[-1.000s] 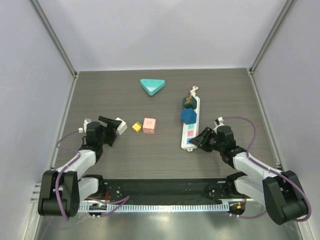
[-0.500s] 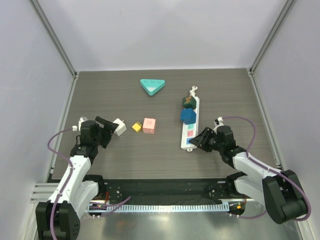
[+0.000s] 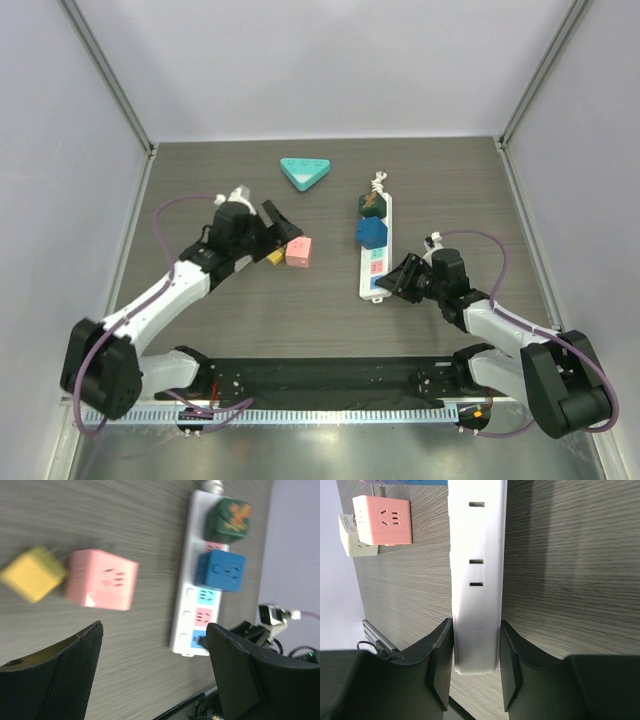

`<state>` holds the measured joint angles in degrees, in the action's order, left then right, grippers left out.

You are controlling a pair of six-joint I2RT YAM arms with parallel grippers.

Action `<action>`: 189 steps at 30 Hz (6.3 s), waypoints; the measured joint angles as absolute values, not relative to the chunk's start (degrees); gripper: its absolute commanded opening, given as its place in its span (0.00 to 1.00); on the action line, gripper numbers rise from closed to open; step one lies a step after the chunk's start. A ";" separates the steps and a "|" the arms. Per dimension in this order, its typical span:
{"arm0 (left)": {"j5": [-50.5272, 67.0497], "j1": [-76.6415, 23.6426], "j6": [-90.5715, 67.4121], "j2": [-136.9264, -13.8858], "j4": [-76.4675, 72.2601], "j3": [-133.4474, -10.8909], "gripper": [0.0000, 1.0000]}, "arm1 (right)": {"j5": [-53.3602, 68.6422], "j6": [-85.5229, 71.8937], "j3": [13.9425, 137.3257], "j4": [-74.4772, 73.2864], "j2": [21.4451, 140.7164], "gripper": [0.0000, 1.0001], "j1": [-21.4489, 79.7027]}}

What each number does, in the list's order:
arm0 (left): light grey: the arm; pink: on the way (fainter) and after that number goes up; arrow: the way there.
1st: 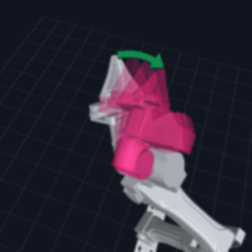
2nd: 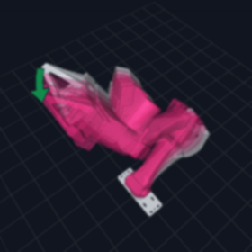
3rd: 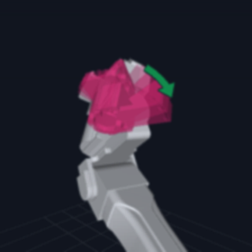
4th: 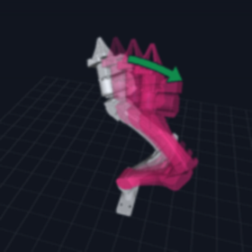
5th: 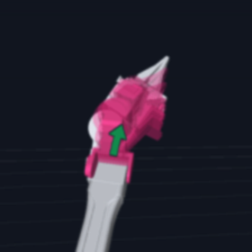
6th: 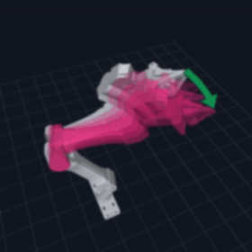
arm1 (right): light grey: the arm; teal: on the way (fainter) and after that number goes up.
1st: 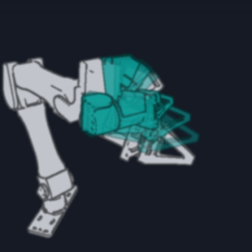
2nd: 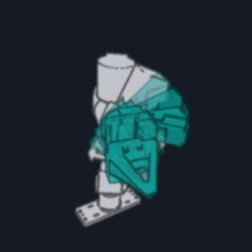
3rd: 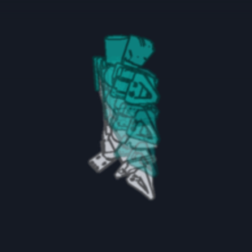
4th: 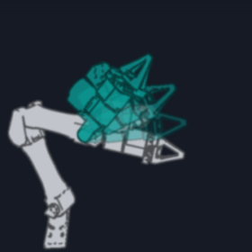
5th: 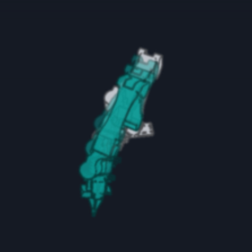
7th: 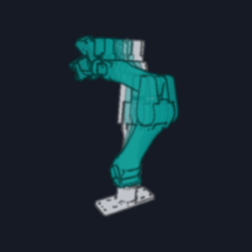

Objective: Pull the plug off the socket

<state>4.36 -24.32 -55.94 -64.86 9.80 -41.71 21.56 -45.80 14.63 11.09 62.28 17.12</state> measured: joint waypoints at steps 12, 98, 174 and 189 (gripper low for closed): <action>10.48 -37.85 -48.60 -93.84 1.93 -64.75 0.96 | 23.03 -44.91 14.70 10.57 62.17 0.01 17.12; 11.55 -49.78 -53.74 -102.87 -17.52 -58.08 0.00 | 19.14 -43.03 13.56 1.39 53.84 0.01 18.94; 15.46 14.39 -62.28 -82.74 -31.11 -20.69 0.76 | 12.45 -45.52 13.04 7.40 56.80 0.01 12.71; 10.41 14.39 -61.60 -75.48 -5.45 -27.07 0.87 | 14.13 -45.04 12.91 9.02 58.00 0.01 12.62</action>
